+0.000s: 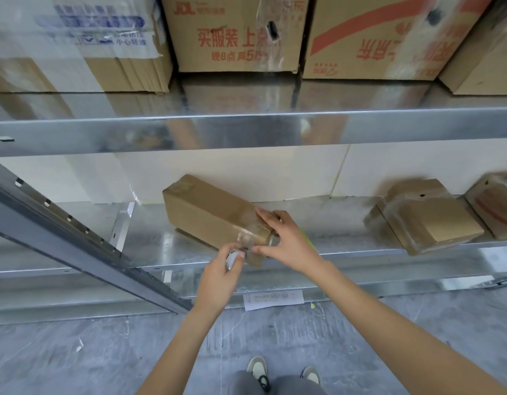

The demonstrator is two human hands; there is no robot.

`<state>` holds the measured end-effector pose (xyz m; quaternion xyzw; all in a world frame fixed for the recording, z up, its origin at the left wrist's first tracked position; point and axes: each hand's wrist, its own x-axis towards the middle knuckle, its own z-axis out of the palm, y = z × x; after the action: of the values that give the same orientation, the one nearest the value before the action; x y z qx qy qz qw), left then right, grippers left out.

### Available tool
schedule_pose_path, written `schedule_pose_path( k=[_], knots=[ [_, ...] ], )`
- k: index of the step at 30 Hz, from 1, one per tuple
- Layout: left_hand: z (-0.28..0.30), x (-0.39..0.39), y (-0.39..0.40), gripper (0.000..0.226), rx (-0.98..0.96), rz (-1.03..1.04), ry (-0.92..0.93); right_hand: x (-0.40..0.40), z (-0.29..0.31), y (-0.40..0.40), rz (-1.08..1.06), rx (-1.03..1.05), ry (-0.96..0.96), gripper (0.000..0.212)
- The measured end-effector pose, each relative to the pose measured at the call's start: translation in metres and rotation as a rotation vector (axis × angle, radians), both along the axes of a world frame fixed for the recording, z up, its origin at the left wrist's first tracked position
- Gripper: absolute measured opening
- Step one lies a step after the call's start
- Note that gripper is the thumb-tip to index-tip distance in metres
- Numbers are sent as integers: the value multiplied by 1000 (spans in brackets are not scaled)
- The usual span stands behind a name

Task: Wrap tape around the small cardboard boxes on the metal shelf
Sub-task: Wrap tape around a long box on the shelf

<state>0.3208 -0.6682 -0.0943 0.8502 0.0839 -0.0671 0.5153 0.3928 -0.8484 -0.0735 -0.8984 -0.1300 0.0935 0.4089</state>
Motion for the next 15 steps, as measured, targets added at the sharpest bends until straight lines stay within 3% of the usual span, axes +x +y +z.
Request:
schedule_pose_path(
  k=[3,6,8,12,15],
  knots=[
    [19,12,12,10,71,17,35,-16,-3,3,-120,198,123,85],
    [37,23,15,27,192,-75,76,-24,-8,1,-190,431,314,82],
    [48,28,15,33,261,-142,206,-27,-13,1,-214,570,441,76],
    [64,34,18,76,263,-355,444,-28,-32,-3,-266,665,614,66],
    [68,35,10,68,194,-356,464,-25,-41,-4,-280,702,687,56]
  ],
)
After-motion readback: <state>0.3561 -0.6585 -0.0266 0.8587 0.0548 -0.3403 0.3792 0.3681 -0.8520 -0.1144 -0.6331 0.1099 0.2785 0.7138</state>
